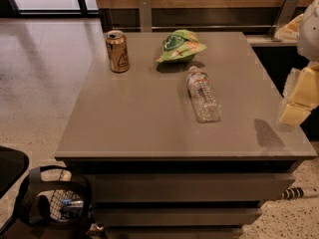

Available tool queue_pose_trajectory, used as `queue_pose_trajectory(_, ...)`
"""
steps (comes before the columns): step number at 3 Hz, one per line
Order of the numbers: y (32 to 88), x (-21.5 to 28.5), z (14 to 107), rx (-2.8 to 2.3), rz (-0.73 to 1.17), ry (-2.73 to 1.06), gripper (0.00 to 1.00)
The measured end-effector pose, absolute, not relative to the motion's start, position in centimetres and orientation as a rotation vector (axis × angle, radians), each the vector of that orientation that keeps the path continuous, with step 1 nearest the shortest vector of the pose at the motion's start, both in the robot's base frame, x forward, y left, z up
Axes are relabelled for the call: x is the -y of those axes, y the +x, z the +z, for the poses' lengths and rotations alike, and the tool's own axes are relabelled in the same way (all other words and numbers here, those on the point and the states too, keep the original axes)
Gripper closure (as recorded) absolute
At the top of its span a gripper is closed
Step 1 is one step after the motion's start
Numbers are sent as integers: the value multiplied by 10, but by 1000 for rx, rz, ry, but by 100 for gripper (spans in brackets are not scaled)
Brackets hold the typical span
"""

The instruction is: Place water bottle upright

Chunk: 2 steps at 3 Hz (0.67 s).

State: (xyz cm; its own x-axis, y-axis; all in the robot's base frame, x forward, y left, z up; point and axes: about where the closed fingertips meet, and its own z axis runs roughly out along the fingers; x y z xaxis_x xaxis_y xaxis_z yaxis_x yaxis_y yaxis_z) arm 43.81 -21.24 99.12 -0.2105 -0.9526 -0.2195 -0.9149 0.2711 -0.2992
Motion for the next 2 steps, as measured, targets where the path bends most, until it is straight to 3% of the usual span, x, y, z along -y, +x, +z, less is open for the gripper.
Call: queue_pose_trajectory(2, 455, 213, 1000, -2204, -113, -1670, 0)
